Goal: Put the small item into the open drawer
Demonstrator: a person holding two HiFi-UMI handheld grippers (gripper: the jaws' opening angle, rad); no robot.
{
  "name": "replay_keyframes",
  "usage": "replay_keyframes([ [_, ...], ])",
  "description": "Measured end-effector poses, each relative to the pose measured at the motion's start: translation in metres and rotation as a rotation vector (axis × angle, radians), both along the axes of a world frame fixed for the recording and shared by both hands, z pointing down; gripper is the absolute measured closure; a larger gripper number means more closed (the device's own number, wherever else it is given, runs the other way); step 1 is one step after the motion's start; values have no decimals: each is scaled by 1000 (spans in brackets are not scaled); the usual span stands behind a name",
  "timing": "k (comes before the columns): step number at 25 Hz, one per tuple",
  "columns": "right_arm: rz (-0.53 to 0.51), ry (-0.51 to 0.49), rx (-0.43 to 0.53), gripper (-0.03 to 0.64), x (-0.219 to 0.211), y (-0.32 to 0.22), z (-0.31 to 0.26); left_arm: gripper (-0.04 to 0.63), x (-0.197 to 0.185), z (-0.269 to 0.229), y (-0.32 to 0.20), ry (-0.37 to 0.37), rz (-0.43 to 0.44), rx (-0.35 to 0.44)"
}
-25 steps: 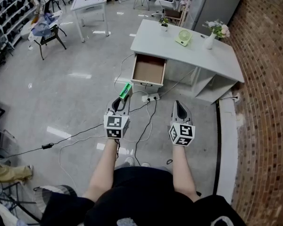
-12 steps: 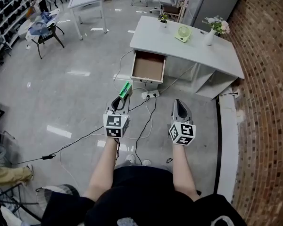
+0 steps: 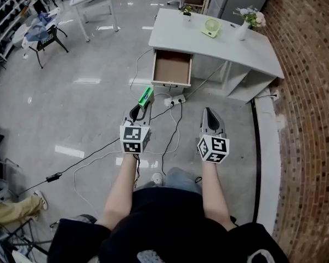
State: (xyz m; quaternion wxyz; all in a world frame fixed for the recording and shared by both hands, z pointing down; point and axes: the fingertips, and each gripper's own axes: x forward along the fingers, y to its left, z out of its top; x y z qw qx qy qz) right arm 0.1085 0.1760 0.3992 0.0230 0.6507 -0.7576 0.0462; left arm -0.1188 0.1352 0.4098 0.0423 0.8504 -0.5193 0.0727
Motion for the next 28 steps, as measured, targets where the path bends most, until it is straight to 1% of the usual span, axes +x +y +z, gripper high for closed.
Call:
replay_keyframes([
  [8,20,30,14,614,-7,1,-8,500,1,8,-13,16,36,-11],
  [14,20,26,16,614,-4,-26,-3,500,11,10,-40,9,54,-3],
  [22,2,22,30,614,6,-104,0,499,19,15,-110,5,30,-1],
  [26,-25,36,24,615,10,-150,4,500,24,26,-152,16,6,-18],
  [28,-42,40,18,614,12,-176,9,499,28,32,-175,7,-2,-25],
])
